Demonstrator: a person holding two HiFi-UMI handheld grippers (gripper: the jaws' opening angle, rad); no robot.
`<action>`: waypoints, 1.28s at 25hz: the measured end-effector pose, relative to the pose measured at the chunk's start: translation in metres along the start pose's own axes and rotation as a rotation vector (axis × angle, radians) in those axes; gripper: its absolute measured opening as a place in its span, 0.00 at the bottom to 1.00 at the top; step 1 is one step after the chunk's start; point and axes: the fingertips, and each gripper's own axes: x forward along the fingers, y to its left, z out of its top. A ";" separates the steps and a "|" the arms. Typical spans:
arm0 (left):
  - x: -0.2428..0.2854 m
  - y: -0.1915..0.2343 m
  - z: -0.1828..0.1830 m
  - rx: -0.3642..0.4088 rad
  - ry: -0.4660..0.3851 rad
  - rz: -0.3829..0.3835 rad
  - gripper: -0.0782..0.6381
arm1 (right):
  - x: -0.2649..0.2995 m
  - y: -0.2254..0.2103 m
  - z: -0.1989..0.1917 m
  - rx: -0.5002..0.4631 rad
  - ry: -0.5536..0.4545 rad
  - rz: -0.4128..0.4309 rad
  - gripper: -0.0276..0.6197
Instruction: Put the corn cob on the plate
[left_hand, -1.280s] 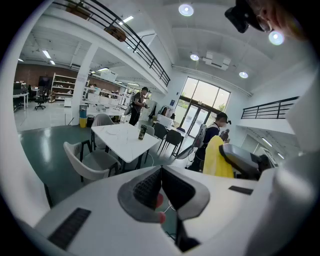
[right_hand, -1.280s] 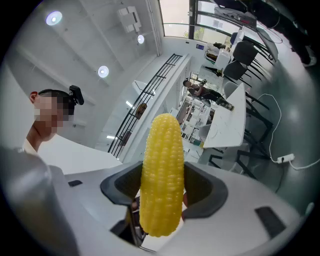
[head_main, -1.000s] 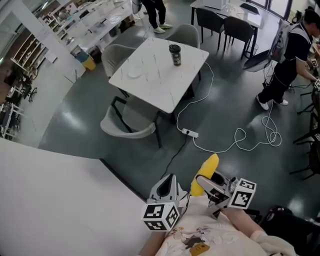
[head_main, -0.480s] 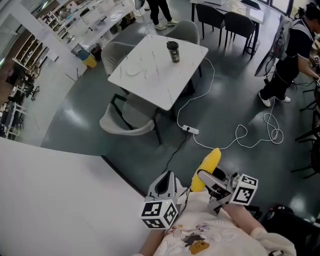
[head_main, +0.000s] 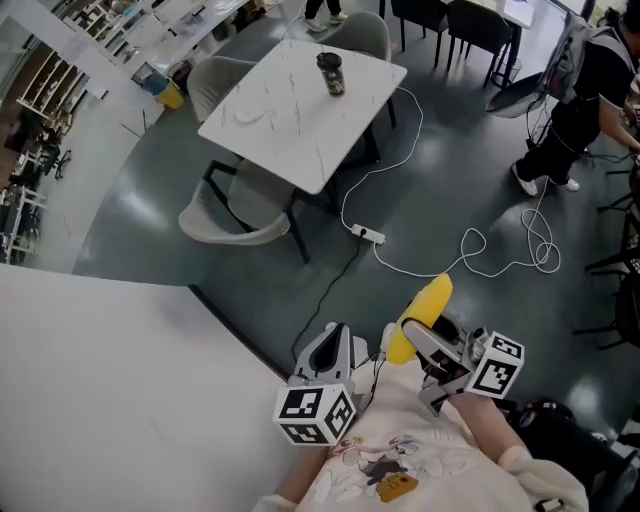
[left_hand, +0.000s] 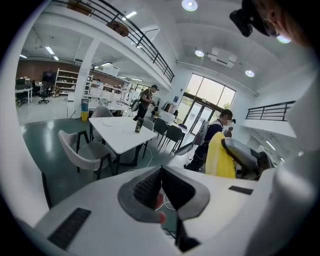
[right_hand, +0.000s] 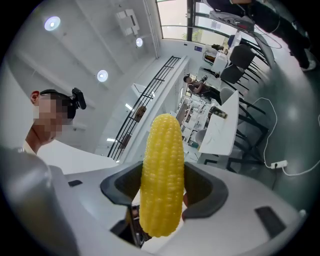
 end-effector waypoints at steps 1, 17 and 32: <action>0.001 -0.001 -0.002 -0.007 0.007 0.002 0.12 | -0.003 -0.003 0.001 0.009 -0.002 -0.007 0.42; 0.039 0.026 0.036 -0.012 0.004 0.016 0.12 | 0.045 -0.035 0.012 0.045 0.033 -0.075 0.42; 0.112 0.154 0.168 -0.060 -0.022 -0.029 0.12 | 0.235 -0.051 0.062 0.005 0.037 -0.086 0.42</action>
